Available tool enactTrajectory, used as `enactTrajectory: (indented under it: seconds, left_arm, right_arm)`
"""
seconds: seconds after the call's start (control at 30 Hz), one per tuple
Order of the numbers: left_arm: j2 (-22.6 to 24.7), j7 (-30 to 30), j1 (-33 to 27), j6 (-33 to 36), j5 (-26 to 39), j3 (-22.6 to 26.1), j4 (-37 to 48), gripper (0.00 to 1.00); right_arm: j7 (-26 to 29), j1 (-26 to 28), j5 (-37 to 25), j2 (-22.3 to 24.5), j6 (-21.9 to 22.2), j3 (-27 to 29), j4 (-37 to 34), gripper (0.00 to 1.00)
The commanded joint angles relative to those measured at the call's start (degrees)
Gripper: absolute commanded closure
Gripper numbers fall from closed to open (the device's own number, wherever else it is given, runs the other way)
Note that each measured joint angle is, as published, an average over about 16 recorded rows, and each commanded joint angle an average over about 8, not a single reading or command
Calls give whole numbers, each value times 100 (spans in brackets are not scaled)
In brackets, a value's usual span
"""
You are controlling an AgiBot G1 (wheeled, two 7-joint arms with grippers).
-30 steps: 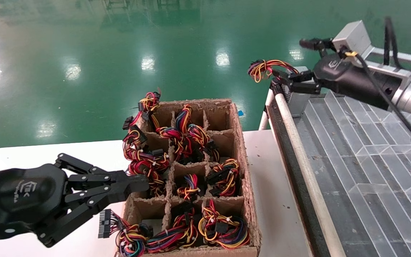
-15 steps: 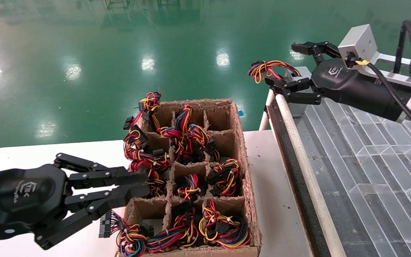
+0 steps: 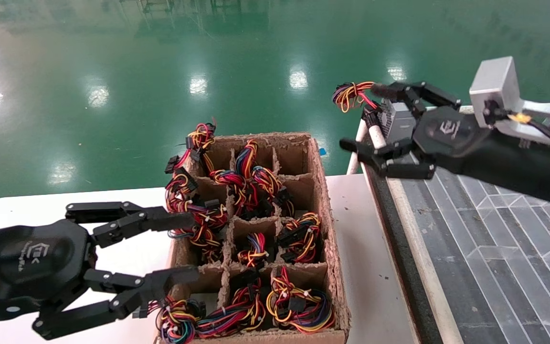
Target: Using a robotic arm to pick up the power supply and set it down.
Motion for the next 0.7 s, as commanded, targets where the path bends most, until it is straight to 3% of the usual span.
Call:
enactTrajectory:
  seconds: [0.03, 0.7]
  left_arm:
    - [0, 0, 0, 0, 0, 0, 0, 0]
    - [0, 0, 0, 0, 0, 0, 0, 0]
  right_arm:
    - [129, -130, 120, 78, -90, 11, 194, 0]
    - [1393, -1405, 1302, 849, -972, 115, 2099, 0]
